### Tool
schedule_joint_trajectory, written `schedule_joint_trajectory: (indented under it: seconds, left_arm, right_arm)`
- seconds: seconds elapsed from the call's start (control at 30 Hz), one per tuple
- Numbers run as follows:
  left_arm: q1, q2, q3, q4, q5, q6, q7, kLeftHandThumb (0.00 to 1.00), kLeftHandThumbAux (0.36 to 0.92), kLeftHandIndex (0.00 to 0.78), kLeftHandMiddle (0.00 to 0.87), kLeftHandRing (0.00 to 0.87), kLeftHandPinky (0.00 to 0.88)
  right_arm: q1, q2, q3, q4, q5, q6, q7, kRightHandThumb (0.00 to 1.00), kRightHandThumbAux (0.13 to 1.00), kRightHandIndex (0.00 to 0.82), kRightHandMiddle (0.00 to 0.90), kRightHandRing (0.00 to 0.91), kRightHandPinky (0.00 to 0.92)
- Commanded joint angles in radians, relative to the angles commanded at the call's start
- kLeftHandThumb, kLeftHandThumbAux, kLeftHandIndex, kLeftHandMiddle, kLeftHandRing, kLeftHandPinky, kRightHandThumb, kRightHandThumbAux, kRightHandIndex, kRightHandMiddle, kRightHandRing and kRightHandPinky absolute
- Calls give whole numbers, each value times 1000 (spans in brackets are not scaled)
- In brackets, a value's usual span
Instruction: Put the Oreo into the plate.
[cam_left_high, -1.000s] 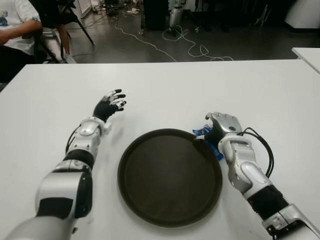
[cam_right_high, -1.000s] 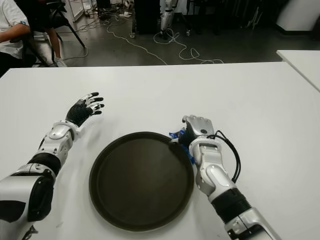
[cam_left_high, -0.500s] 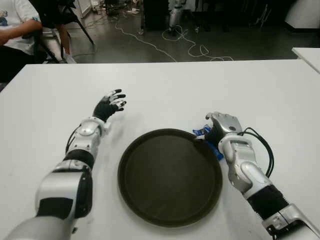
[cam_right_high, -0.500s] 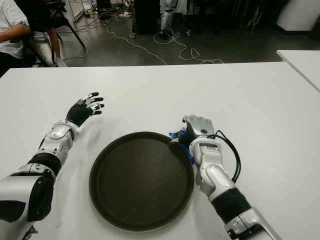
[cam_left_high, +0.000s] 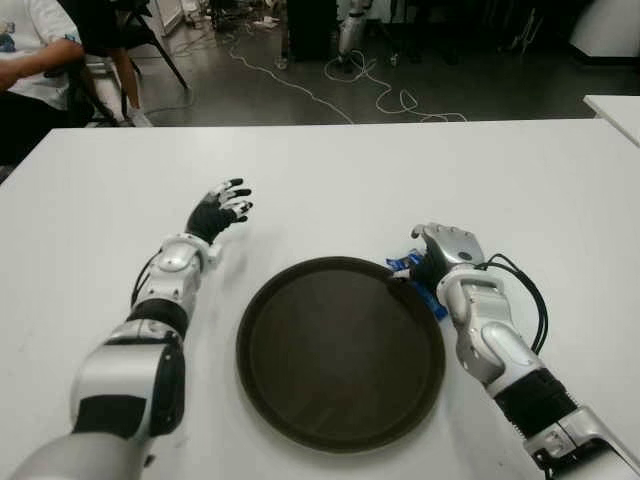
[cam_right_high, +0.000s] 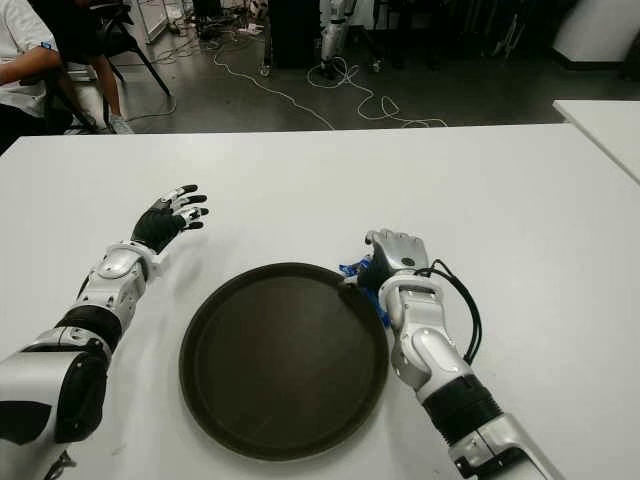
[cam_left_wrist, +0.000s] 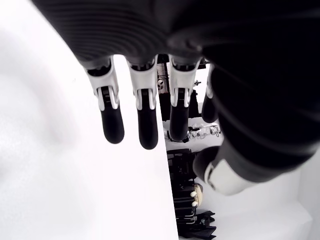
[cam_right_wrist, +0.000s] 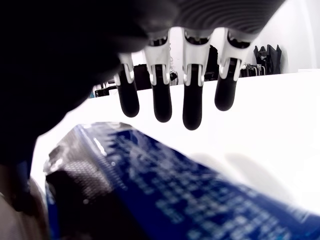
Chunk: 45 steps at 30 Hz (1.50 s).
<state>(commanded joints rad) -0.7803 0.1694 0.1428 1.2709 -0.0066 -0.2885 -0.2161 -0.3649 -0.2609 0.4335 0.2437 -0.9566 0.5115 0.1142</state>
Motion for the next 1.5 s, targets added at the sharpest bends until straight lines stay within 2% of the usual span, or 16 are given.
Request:
schedule_joint_trajectory:
  seconds: [0.27, 0.43, 0.7, 1.17, 1.5]
  left_arm:
    - [2, -1, 1, -1, 0, -5, -1, 24, 742, 139, 194, 200, 214]
    - [1, 0, -2, -1, 3, -4, -1, 28, 740, 141, 198, 205, 225]
    - [1, 1, -3, -1, 4, -4, -4, 40, 736, 138, 197, 206, 232]
    - [3, 1, -1, 0, 1, -7, -9, 40, 735, 133, 194, 202, 218]
    - [2, 0, -2, 0, 3, -5, -3, 49, 723, 136, 195, 202, 219]
  right_arm:
    - [2, 0, -4, 0, 3, -2, -7, 0, 562, 253, 259, 259, 248]
    - [16, -5, -10, -27, 5, -18, -20, 0, 587, 282, 290, 300, 294]
    - [36, -10, -13, -73, 2, -26, -25, 0, 595, 284, 307, 330, 325]
    - [41, -11, -2, -118, -16, 21, 19, 0, 557, 267, 288, 291, 267]
    - [39, -16, -5, -106, -6, 12, 9, 0, 568, 276, 301, 310, 272]
